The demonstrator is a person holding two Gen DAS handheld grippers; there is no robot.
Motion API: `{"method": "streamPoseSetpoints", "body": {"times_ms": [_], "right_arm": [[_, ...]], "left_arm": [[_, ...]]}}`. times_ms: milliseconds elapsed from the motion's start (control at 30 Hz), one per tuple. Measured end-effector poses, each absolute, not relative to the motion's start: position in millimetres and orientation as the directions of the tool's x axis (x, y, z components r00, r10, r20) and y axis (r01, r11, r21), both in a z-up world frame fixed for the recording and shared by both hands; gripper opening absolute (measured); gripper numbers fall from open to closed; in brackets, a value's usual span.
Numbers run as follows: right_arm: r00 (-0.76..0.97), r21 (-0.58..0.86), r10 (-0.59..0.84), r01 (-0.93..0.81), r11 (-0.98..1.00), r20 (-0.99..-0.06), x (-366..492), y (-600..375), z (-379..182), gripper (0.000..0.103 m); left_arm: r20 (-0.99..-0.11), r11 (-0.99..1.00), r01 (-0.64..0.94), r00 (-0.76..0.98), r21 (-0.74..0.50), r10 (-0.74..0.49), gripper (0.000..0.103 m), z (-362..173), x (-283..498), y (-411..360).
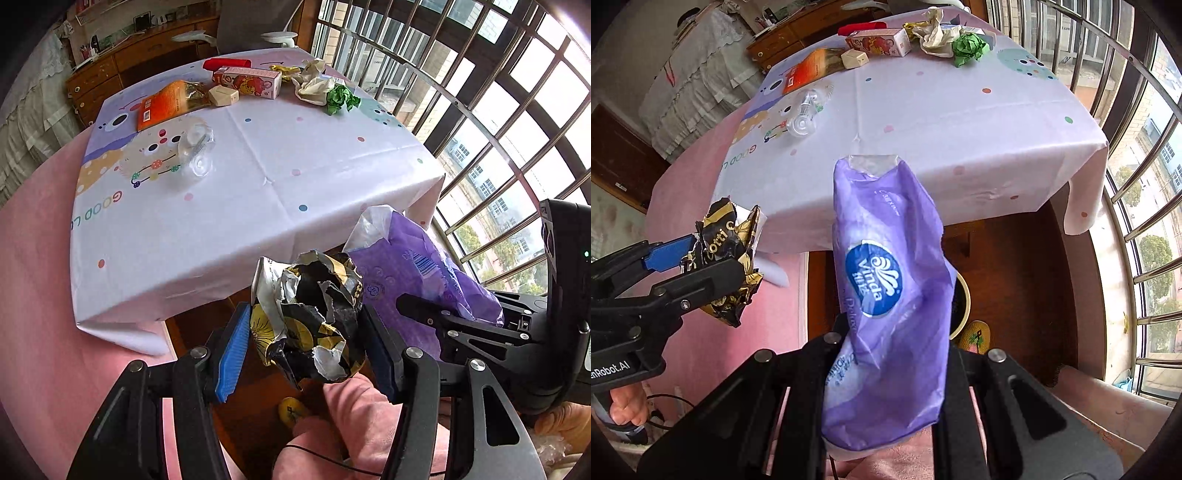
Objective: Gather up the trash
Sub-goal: 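Carry the bag and wrapper over the bin and open both tools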
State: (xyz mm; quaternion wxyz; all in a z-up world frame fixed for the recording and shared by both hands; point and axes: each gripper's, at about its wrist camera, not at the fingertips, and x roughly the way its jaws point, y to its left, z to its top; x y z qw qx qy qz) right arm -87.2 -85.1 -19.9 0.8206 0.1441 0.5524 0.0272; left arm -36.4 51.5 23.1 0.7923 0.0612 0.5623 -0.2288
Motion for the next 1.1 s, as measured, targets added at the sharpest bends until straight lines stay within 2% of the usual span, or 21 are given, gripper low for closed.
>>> {"method": "streamPoseSetpoints", "body": {"times_ms": [300, 667, 933, 1100], "right_arm": [[0.259, 0.279, 0.225, 0.192, 0.941, -0.939, -106.6, -107.6, -102.5, 0.008], [0.109, 0.26, 0.239, 0.263, 0.929, -0.965, -78.3, -136.5, -258.4, 0.008], [0.041, 0.216, 0.213, 0.221, 0.951, -0.976, -39.8, -135.3, -366.3, 0.009], [0.013, 0.203, 0.205, 0.19, 0.96, -0.979, -25.2, -128.5, -414.3, 0.009]], "left_arm": [[-0.957, 0.895, 0.411, 0.147, -0.172, -0.252, 0.059, -56.2, -57.6, 24.4], [-0.98, 0.941, 0.299, 0.062, -0.16, -0.187, 0.06, -207.8, -26.5, -2.0], [-0.987, 0.96, 0.235, 0.024, -0.149, -0.159, 0.063, -324.0, 4.5, -7.4], [-0.99, 0.962, 0.237, 0.005, -0.134, -0.139, 0.068, -374.1, 15.9, -7.4]]}}
